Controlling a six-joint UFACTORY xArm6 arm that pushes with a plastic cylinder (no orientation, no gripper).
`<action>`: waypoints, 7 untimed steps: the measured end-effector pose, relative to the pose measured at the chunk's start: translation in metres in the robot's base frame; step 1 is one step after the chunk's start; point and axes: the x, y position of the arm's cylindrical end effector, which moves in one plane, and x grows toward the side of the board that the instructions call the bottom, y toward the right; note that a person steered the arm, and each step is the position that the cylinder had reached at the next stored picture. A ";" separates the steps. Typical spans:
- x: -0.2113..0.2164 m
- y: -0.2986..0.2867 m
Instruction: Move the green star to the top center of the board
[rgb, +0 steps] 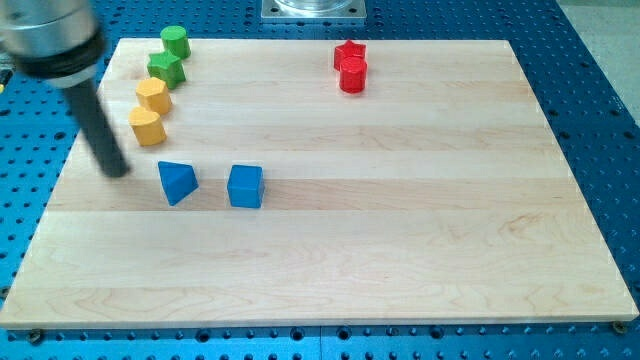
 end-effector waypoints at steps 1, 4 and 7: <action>-0.071 -0.022; -0.189 0.054; -0.200 0.118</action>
